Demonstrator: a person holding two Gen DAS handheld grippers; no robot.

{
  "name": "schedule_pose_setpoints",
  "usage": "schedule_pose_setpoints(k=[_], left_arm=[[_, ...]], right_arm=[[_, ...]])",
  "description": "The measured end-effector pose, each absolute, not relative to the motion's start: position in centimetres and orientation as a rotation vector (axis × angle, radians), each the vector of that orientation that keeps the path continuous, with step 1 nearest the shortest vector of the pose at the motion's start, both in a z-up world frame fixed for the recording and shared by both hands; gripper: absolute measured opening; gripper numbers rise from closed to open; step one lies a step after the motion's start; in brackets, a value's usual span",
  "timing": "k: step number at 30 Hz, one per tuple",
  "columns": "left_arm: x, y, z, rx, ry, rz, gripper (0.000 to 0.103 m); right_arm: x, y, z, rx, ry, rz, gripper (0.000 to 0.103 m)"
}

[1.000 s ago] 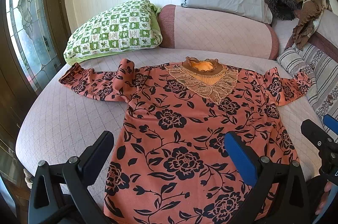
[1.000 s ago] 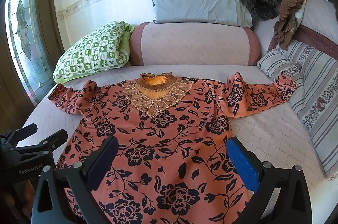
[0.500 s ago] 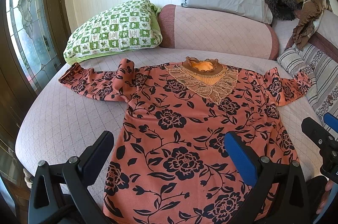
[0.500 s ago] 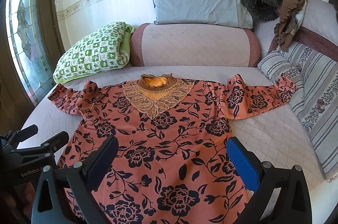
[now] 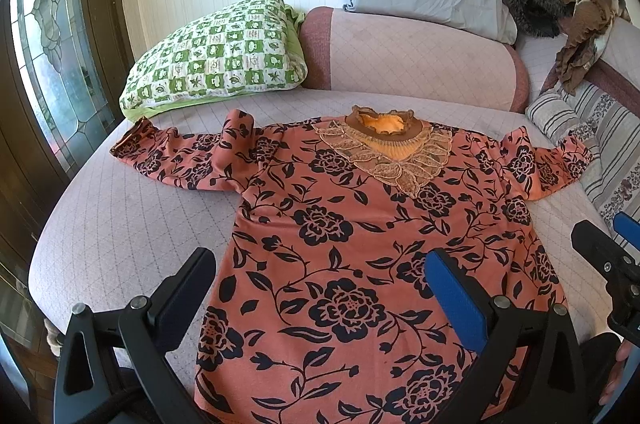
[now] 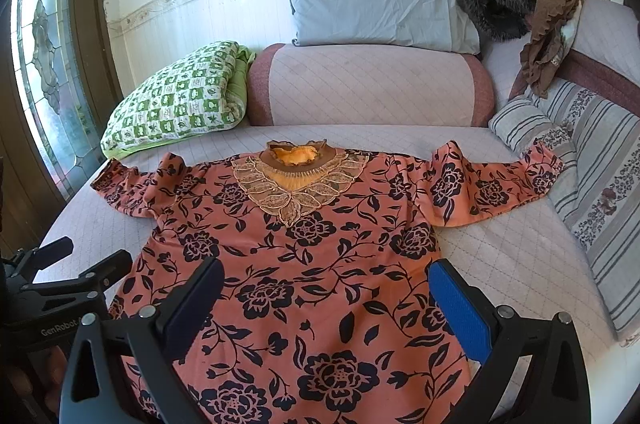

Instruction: Fold small clothes

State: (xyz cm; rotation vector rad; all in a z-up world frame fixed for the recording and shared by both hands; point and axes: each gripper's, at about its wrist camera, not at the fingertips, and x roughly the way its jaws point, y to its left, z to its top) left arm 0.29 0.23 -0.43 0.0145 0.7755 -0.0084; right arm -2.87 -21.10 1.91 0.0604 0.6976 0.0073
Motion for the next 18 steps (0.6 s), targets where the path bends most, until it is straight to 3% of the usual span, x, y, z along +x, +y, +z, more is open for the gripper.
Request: schedule_pose_setpoints(k=[10, 18], left_arm=[[1.1, 0.6, -1.8, -0.003, 0.817, -0.011, 0.103], [3.3, 1.3, -5.7, -0.002, 0.909, 0.015, 0.103]], right_arm=[[-2.1, -22.5, 1.0, 0.136, 0.702, 0.060, 0.103], [2.6, -40.0, -4.6, 0.596, 0.802, -0.040, 0.103]])
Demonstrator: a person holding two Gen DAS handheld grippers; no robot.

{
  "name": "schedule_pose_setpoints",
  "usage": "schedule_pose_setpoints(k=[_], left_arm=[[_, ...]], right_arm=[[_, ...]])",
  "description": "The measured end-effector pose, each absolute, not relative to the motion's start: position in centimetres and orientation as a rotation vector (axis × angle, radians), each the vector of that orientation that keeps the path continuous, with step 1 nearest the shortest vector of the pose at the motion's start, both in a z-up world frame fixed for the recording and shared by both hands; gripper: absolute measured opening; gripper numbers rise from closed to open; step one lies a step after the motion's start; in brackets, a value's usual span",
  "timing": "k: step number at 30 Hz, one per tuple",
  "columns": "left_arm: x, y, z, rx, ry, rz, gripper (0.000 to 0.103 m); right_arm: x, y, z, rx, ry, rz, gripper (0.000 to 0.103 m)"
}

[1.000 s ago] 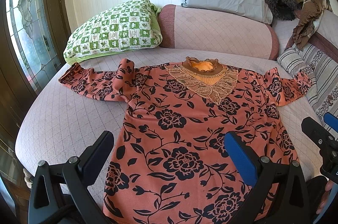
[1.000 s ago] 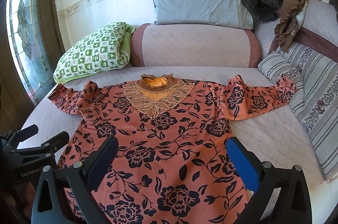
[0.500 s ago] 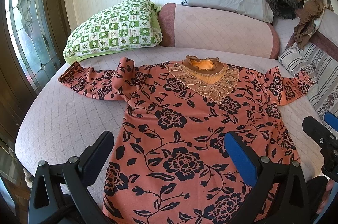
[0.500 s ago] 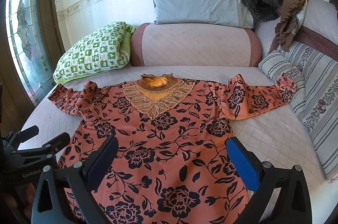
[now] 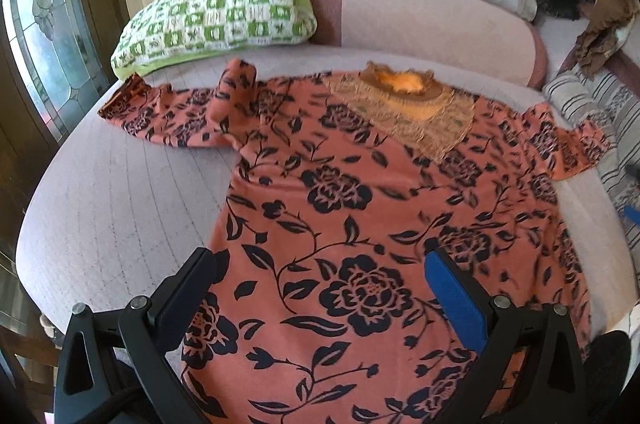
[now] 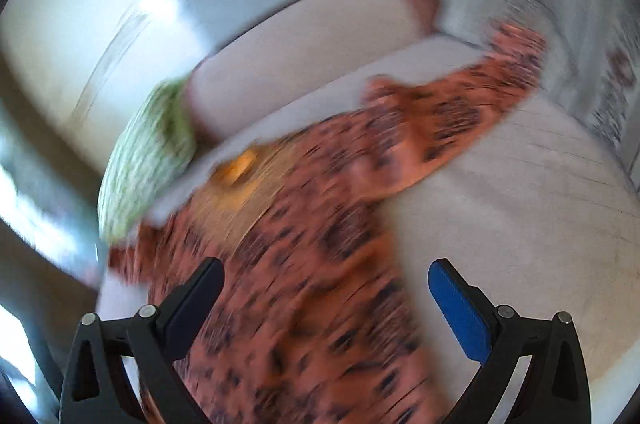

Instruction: Fold small clothes

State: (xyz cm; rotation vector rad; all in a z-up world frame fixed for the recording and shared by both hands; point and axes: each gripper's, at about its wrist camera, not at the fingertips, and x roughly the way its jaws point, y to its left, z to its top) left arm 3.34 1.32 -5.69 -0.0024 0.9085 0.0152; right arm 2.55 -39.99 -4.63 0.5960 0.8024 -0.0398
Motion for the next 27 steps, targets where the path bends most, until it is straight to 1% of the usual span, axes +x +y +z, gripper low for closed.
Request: schedule_pose_setpoints(k=[2, 4, 6, 8, 9, 11, 16, 17, 18, 19, 20, 21, 23, 25, 27], left_arm=[[4.0, 1.2, -6.5, -0.033, 0.924, -0.004, 0.103], [4.7, 0.9, -7.3, -0.033, 0.940, -0.006, 0.103], [5.4, 0.7, -7.9, -0.029, 0.960, -0.005, 0.103], [6.2, 0.4, -8.4, -0.016, 0.965, 0.003, 0.103], [6.8, 0.2, -8.5, -0.025, 0.950, 0.000, 0.103], [7.7, -0.1, -8.8, -0.022, 0.955, 0.002, 0.103], [9.2, -0.3, -9.5, -0.002, 1.003, 0.019, 0.103], [9.3, -0.2, -9.5, 0.007, 1.008, 0.025, 0.103], [9.6, -0.2, -9.6, 0.010, 1.007, 0.030, 0.103], [9.6, 0.0, -9.5, 0.030, 1.014, 0.046, 0.103], [9.7, 0.2, -9.4, 0.027, 1.012, 0.051, 0.103], [9.7, 0.5, -9.3, 0.035, 1.013, 0.061, 0.103], [9.7, 0.9, -9.1, 0.026, 1.010, 0.070, 0.103], [9.8, 1.4, -9.0, 0.005, 1.006, 0.074, 0.103], [9.6, 1.8, -8.8, -0.020, 0.997, 0.069, 0.103]], right_arm=[[4.7, -46.1, -6.3, 0.714, 0.790, -0.138, 0.103], [6.4, -50.4, -7.2, 0.751, 0.798, -0.240, 0.102], [9.3, -54.8, -8.1, 0.785, 0.758, -0.316, 0.101], [12.6, -59.0, -9.2, 0.822, 0.749, -0.384, 0.092], [13.9, -60.6, -9.8, 0.841, 0.742, -0.392, 0.091], [15.8, -62.6, -10.8, 0.854, 0.754, -0.440, 0.080], [19.8, -64.9, -13.0, 0.807, 0.814, -0.572, 0.080], [20.6, -65.2, -13.3, 0.806, 0.823, -0.585, 0.075], [21.2, -65.2, -13.4, 0.792, 0.839, -0.601, 0.067], [21.8, -65.0, -13.7, 0.759, 0.855, -0.613, 0.045], [22.7, -65.2, -13.4, 0.724, 0.872, -0.611, 0.011], [23.7, -65.7, -13.3, 0.720, 0.878, -0.603, 0.007], [24.3, -65.1, -11.4, 0.693, 0.850, -0.566, 0.007], [24.9, -63.3, -8.6, 0.633, 0.810, -0.499, 0.007], [25.2, -60.3, -3.9, 0.556, 0.745, -0.404, 0.007]])
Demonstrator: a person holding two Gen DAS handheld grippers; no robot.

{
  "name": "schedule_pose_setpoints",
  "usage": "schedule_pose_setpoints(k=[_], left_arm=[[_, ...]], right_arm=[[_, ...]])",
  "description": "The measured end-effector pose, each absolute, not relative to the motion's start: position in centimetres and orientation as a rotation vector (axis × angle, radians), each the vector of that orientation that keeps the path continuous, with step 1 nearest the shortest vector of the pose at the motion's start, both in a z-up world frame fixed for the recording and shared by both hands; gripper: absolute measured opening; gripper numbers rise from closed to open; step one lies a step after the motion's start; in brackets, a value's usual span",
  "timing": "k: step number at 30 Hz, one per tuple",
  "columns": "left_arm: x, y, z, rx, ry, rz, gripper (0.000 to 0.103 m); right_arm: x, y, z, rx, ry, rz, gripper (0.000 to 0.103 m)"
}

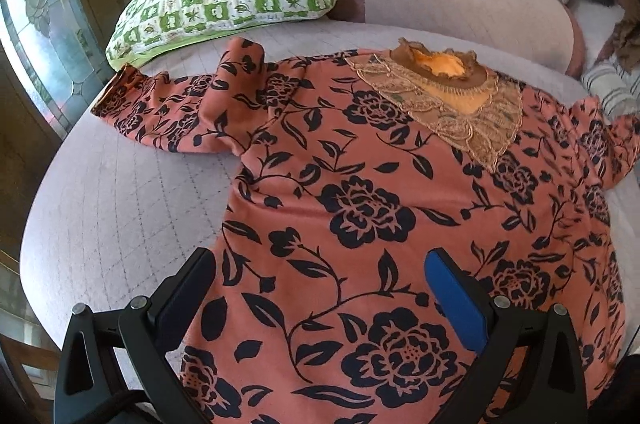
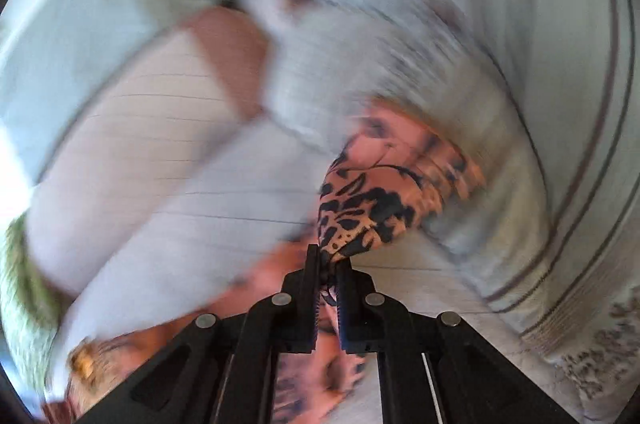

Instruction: Fold small clothes

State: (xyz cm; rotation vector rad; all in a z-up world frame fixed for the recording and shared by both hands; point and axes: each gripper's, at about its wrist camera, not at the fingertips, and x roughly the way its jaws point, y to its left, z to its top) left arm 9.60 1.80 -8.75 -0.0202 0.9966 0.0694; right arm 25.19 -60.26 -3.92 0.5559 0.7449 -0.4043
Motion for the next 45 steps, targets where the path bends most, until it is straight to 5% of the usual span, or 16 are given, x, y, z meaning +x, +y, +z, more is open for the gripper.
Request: schedule_pose_setpoints(k=[7, 13, 15, 16, 17, 28, 31, 33, 34, 38, 42, 45], left_arm=[[7.6, 3.5, -7.4, -0.097, 0.947, 0.051, 0.103], [6.2, 6.9, -6.9, -0.137, 0.921, 0.093, 0.103], [6.1, 8.1, -7.2, -0.148, 0.926, 0.114, 0.103], [6.2, 8.7, -7.3, -0.145, 0.932, 0.130, 0.103], [6.4, 9.1, -7.6, -0.147, 0.941, 0.140, 0.103], [18.3, 5.9, -9.3, -0.069, 0.994, -0.007, 0.103], [22.8, 4.7, -10.8, -0.003, 1.013, 0.017, 0.087], [25.0, 4.6, -12.0, 0.007, 1.050, 0.039, 0.059], [26.0, 4.9, -13.0, -0.032, 1.096, 0.022, 0.031], [27.0, 4.8, -12.8, -0.087, 1.088, -0.006, 0.005], [26.1, 3.9, -10.2, -0.014, 0.948, 0.023, 0.004], [26.9, 3.7, -13.0, 0.010, 1.053, 0.019, 0.003]], right_arm=[[24.8, -42.7, 9.1, 0.395, 0.594, -0.003, 0.007], [24.9, -24.6, 8.5, 0.402, 0.653, 0.291, 0.010], [26.5, -19.2, 4.0, 0.387, 0.770, 0.379, 0.025], [27.9, -16.6, 0.8, 0.358, 0.874, 0.453, 0.065], [28.2, -15.5, -1.5, 0.349, 0.946, 0.457, 0.085], [23.1, -29.1, -6.8, 0.473, 0.932, 0.195, 0.088], [22.3, -32.7, -7.5, 0.522, 0.926, 0.159, 0.088], [21.7, -34.3, -8.0, 0.527, 0.918, 0.141, 0.088], [21.8, -34.2, -8.8, 0.520, 0.921, 0.128, 0.088], [22.6, -36.1, -11.2, 0.511, 0.945, 0.039, 0.088], [23.8, -38.3, -11.9, 0.593, 0.940, 0.032, 0.088], [25.2, -39.3, -13.6, 0.658, 0.989, 0.055, 0.084]])
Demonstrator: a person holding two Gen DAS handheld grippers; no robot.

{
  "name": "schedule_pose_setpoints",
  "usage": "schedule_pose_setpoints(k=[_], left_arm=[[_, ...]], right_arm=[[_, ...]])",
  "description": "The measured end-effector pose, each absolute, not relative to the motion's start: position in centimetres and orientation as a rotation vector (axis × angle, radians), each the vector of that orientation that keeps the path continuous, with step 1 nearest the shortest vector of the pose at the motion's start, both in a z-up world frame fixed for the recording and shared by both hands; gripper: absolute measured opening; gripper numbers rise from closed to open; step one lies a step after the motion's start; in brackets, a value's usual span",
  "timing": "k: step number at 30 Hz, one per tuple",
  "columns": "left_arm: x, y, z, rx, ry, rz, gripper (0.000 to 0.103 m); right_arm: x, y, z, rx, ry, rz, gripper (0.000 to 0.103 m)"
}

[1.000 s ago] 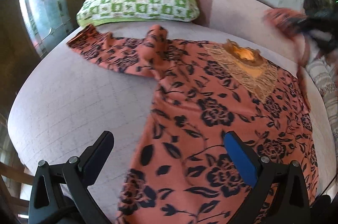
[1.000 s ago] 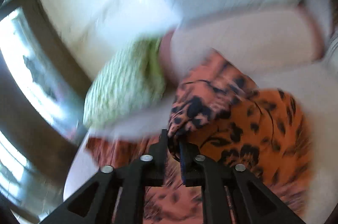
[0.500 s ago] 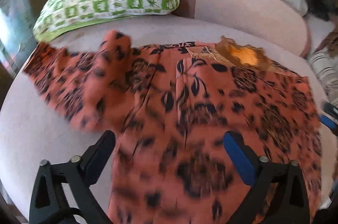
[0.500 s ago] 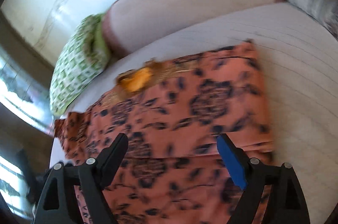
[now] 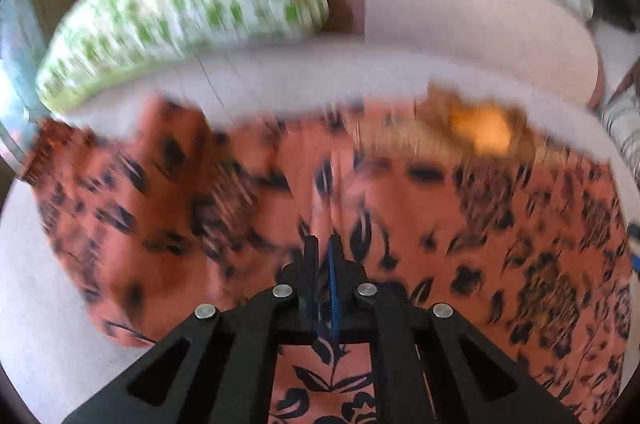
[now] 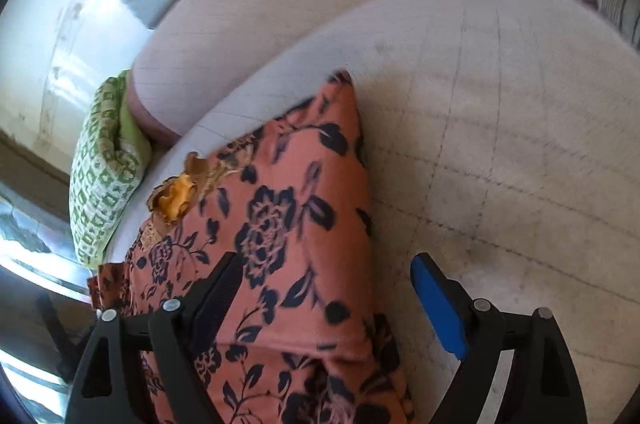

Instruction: Fold small clothes

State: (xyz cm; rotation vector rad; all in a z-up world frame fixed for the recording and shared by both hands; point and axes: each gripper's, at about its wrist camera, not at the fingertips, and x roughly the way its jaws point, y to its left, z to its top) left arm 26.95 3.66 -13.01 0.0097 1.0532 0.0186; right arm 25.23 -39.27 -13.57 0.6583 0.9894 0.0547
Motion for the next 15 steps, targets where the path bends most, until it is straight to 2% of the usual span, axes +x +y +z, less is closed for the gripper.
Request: schedule_pose_setpoints(k=[1, 2, 5, 9, 12, 13, 14, 15], left_arm=[[26.9, 3.5, -13.4, 0.019, 1.043, 0.022, 0.003], [26.6, 3.2, -13.2, 0.048, 1.011, 0.020, 0.003], [26.6, 2.8, -13.0, 0.073, 0.997, 0.010, 0.003], [26.3, 2.9, -13.4, 0.085, 0.975, -0.001, 0.003], [26.1, 2.2, -13.3, 0.135, 0.961, 0.001, 0.003], [25.8, 2.1, -12.8, 0.119, 0.947, -0.011, 0.003], [25.5, 2.3, -12.3, 0.101, 0.923, -0.022, 0.003], [25.0, 2.4, -11.7, 0.091, 0.895, -0.029, 0.003]], right_arm=[[25.5, -39.4, -13.9, 0.673, 0.996, 0.075, 0.051], [25.9, -39.5, -14.1, 0.671, 1.020, 0.078, 0.024], [26.4, -39.1, -13.4, 0.574, 1.038, 0.063, 0.018], [26.0, -39.4, -13.5, 0.410, 1.033, -0.087, 0.018], [25.4, -40.7, -13.6, 0.510, 1.018, -0.042, 0.021], [25.1, -41.1, -12.9, 0.527, 0.986, -0.041, 0.031], [24.9, -41.4, -11.8, 0.532, 0.937, -0.048, 0.067], [25.0, -41.5, -11.0, 0.532, 0.910, -0.054, 0.087]])
